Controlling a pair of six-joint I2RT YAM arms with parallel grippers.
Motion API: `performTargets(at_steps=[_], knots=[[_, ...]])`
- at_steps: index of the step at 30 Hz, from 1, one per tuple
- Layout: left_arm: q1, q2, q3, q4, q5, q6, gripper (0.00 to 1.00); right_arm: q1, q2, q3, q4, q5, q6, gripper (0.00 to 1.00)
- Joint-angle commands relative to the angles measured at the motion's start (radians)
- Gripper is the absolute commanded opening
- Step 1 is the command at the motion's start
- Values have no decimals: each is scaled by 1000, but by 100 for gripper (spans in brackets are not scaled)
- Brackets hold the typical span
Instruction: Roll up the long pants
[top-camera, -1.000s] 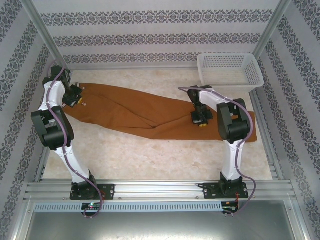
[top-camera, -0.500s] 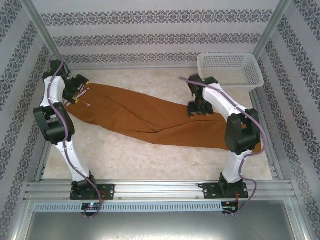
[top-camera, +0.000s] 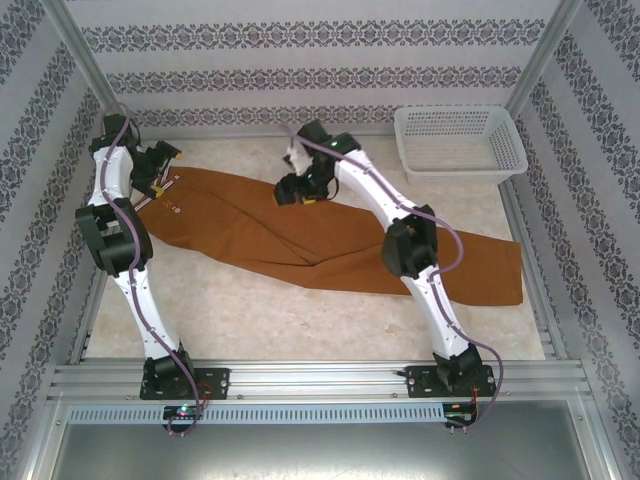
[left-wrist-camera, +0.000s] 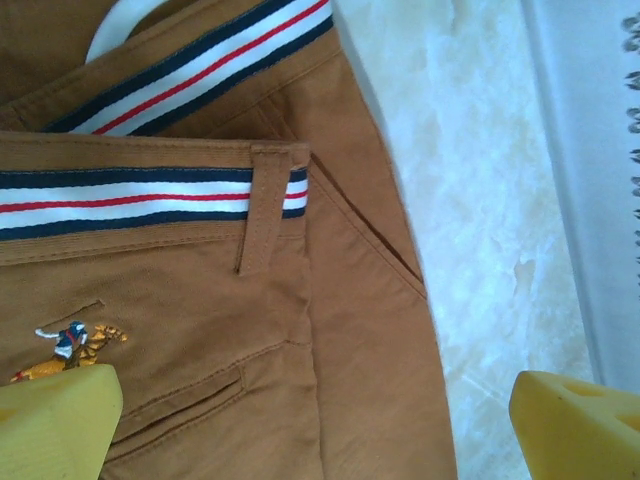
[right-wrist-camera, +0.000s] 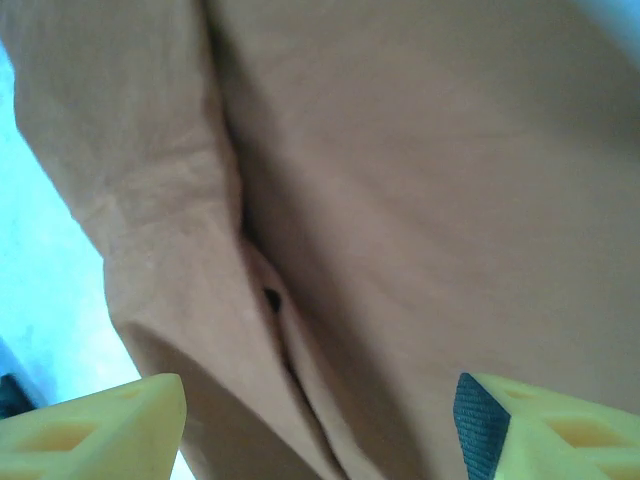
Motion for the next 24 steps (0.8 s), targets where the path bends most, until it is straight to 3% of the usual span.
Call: performTargets(at_steps=[1, 8, 24], knots=[[2, 15, 8, -40, 27, -22, 100, 38, -5, -86, 145, -205, 59, 73], [1, -10, -42, -34, 20, -12, 100, 67, 45, -121, 205, -266, 98, 73], [1, -22, -72, -20, 24, -6, 100, 56, 108, -99, 138, -173, 11, 73]])
